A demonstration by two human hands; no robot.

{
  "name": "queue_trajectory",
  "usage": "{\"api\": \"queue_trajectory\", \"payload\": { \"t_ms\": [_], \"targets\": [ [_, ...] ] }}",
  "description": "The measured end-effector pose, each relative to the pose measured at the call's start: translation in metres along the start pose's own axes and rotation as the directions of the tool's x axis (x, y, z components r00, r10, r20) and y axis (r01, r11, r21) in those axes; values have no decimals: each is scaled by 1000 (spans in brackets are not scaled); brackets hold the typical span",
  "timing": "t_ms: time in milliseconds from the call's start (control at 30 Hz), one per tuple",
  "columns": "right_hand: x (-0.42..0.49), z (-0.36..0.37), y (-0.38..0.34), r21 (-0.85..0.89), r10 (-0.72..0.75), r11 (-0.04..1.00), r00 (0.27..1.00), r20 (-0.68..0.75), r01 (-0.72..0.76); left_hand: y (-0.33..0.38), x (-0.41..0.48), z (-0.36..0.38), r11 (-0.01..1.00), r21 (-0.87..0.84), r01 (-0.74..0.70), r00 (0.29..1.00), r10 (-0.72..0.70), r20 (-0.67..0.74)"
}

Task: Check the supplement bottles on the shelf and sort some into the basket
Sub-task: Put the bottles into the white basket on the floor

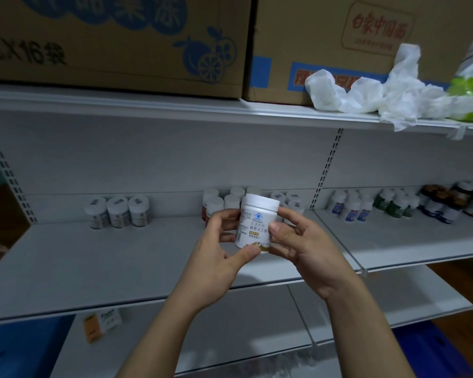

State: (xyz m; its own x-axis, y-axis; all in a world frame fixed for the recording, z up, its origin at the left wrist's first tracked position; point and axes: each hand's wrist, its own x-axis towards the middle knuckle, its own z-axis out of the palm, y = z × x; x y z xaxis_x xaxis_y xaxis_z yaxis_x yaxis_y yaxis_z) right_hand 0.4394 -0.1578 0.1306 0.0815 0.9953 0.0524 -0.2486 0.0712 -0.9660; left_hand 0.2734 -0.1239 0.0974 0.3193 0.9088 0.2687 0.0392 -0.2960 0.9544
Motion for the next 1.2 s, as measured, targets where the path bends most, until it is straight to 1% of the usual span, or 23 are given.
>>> {"api": "queue_trajectory", "payload": {
  "t_ms": [100, 333, 633, 800, 933, 1000, 1100, 1200],
  "targets": [
    [2, 4, 5, -18, -6, 1000, 1000, 7, 6, -2, -1, -5, 1000, 21, -17, 1000, 18, -12],
    [4, 12, 16, -24, -6, 1000, 1000, 18, 6, -2, -8, -14, 999, 44, -2, 1000, 2, -1],
    [11, 20, 22, -58, -13, 998, 1000, 21, 14, -8, -4, -25, 992, 124, -21, 999, 27, -46],
    [16, 22, 22, -77, -5, 997, 1000, 18, 6, -11, 1, -27, 993, 114, -23, 998, 30, -60],
    [20, 20, 22, -148, 16, 989, 997, 73, -5, -10, 1, -26, 992, 120, -44, 994, 56, -97],
    [21, 18, 23, -174, 3, 985, 993, 120, 18, -12, 1, -25, 989, 132, -67, 991, 81, -103],
    [22, 15, 25, -175, -33, 983, 984, 178, 64, -18, 3, -28, 983, 165, -78, 993, 91, -70],
    [22, 14, 28, -244, -23, 967, 983, 184, 68, -28, 1, -33, 977, 194, -90, 995, 97, -26]
  ]
}}
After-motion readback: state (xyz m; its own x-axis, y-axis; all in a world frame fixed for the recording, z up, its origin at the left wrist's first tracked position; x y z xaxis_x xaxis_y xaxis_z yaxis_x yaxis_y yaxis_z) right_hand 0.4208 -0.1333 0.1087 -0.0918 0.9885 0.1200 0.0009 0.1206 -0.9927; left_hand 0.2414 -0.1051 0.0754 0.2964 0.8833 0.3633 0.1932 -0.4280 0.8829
